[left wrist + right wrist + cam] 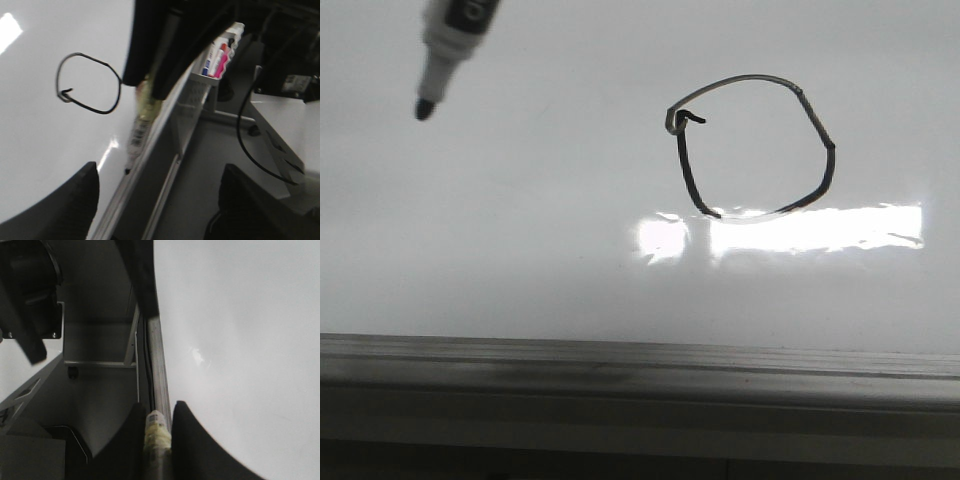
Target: Write number 0 on whiteboard
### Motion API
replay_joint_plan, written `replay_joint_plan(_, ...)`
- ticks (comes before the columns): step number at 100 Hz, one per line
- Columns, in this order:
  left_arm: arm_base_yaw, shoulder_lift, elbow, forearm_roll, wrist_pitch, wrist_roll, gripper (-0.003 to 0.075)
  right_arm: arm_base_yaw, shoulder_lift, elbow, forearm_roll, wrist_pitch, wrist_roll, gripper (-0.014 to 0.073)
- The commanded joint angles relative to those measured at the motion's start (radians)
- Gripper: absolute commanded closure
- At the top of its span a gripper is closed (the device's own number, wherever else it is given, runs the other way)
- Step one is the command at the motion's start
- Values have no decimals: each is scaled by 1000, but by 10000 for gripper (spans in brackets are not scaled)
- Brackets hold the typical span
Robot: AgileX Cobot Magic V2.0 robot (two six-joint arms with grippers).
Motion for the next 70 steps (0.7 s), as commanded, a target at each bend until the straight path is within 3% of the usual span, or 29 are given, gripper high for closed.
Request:
replay_joint_plan(1,-1,49,-58,-90,-40,62,295,34,-7,-64,-3,-81,-9,669)
replay_joint_plan(25,-1,89,-77,-104,-40,62,299,150,-2,-78,-3,-119,-9,669)
replay_joint_plan(47,-1,89,-77,-114,-38,62,304,158,-2,-78,-3,-129,-9,669)
replay_joint_plan(70,-1,89,-77,-116,19,58,377,158,-2,-78,-3,-129,-9,669)
